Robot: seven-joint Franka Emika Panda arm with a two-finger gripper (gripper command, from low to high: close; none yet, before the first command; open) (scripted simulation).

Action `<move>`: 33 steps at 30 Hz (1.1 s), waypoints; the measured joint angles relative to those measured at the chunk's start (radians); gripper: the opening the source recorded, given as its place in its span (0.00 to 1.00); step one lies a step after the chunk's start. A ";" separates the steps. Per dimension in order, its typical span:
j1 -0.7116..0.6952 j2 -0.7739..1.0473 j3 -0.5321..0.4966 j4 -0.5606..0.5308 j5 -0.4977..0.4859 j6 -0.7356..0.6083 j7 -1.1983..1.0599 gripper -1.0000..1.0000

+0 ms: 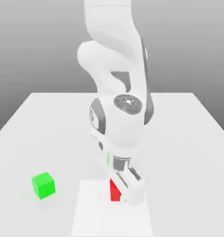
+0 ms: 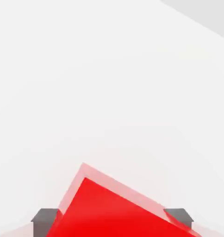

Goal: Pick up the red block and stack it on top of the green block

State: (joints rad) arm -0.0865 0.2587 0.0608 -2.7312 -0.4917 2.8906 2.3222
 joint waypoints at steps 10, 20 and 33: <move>0.012 -0.066 -0.014 -0.003 -0.008 -0.070 0.003 0.00; -0.003 -0.162 0.029 -0.027 0.129 -0.095 -0.098 0.00; 0.072 -0.275 0.019 -0.057 0.488 -0.114 -0.475 0.00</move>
State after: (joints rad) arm -0.0142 -0.0161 0.0796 -2.7883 -0.0035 2.7761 1.8473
